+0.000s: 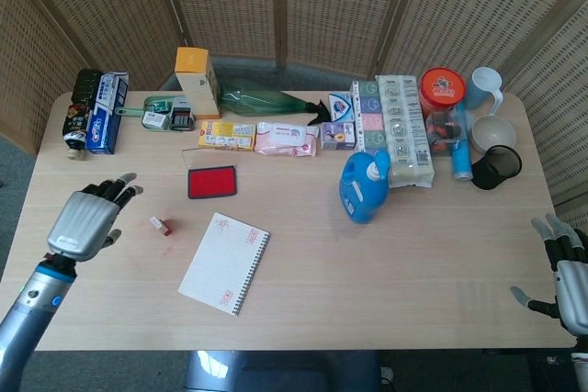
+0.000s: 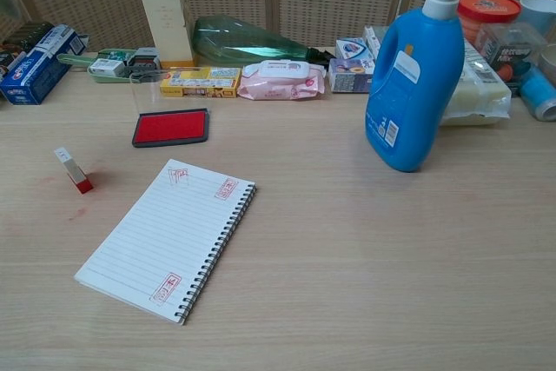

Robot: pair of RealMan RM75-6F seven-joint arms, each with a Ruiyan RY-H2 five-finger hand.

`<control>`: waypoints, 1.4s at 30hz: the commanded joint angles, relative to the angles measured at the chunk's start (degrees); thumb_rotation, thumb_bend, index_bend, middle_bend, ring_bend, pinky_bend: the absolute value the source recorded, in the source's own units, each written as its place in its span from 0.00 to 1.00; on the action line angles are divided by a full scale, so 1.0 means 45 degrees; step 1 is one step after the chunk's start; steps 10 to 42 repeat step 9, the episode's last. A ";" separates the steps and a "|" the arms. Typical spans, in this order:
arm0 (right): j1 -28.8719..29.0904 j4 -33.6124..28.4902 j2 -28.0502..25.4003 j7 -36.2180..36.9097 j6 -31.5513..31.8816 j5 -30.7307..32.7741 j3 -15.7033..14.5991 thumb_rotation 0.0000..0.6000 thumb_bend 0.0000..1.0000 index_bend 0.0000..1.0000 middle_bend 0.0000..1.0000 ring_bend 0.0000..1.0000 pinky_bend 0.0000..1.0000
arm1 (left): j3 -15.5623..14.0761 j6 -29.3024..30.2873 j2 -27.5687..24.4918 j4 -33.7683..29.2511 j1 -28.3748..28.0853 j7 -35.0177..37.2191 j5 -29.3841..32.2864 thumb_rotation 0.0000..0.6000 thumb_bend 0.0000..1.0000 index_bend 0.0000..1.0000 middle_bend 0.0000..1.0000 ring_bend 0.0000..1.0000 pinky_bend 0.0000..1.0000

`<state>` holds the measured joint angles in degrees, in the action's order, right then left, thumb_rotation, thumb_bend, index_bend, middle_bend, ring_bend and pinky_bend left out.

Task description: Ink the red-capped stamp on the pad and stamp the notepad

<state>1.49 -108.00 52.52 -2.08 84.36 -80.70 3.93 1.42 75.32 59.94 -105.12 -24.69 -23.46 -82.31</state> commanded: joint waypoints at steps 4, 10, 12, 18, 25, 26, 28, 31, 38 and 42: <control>-0.0077 0.0005 -0.0094 0.0203 0.0126 -0.0056 0.0006 1.00 0.07 0.06 0.02 0.00 0.00 | -0.0971 0.2011 -0.0521 -0.0491 0.1918 0.0647 -0.0820 1.00 0.04 0.05 0.00 0.08 0.22; -0.0139 0.0008 -0.0171 0.0373 0.0223 -0.0132 0.0002 1.00 0.07 0.06 0.02 0.00 0.00 | -0.1213 0.2458 -0.0247 -0.0286 0.2775 0.1183 -0.0322 1.00 0.04 0.02 0.00 0.07 0.20; -0.0139 0.0008 -0.0171 0.0373 0.0223 -0.0132 0.0002 1.00 0.07 0.06 0.02 0.00 0.00 | -0.1213 0.2458 -0.0247 -0.0286 0.2775 0.1183 -0.0322 1.00 0.04 0.02 0.00 0.07 0.20; -0.0139 0.0008 -0.0171 0.0373 0.0223 -0.0132 0.0002 1.00 0.07 0.06 0.02 0.00 0.00 | -0.1213 0.2458 -0.0247 -0.0286 0.2775 0.1183 -0.0322 1.00 0.04 0.02 0.00 0.07 0.20; -0.0139 0.0008 -0.0171 0.0373 0.0223 -0.0132 0.0002 1.00 0.07 0.06 0.02 0.00 0.00 | -0.1213 0.2458 -0.0247 -0.0286 0.2775 0.1183 -0.0322 1.00 0.04 0.02 0.00 0.07 0.20; -0.0139 0.0008 -0.0171 0.0373 0.0223 -0.0132 0.0002 1.00 0.07 0.06 0.02 0.00 0.00 | -0.1213 0.2458 -0.0247 -0.0286 0.2775 0.1183 -0.0322 1.00 0.04 0.02 0.00 0.07 0.20; -0.0139 0.0008 -0.0171 0.0373 0.0223 -0.0132 0.0002 1.00 0.07 0.06 0.02 0.00 0.00 | -0.1213 0.2458 -0.0247 -0.0286 0.2775 0.1183 -0.0322 1.00 0.04 0.02 0.00 0.07 0.20; -0.0139 0.0008 -0.0171 0.0373 0.0223 -0.0132 0.0002 1.00 0.07 0.06 0.02 0.00 0.00 | -0.1213 0.2458 -0.0247 -0.0286 0.2775 0.1183 -0.0322 1.00 0.04 0.02 0.00 0.07 0.20; -0.0139 0.0008 -0.0171 0.0373 0.0223 -0.0132 0.0002 1.00 0.07 0.06 0.02 0.00 0.00 | -0.1213 0.2458 -0.0247 -0.0286 0.2775 0.1183 -0.0322 1.00 0.04 0.02 0.00 0.07 0.20; -0.0139 0.0008 -0.0171 0.0373 0.0223 -0.0132 0.0002 1.00 0.07 0.06 0.02 0.00 0.00 | -0.1213 0.2458 -0.0247 -0.0286 0.2775 0.1183 -0.0322 1.00 0.04 0.02 0.00 0.07 0.20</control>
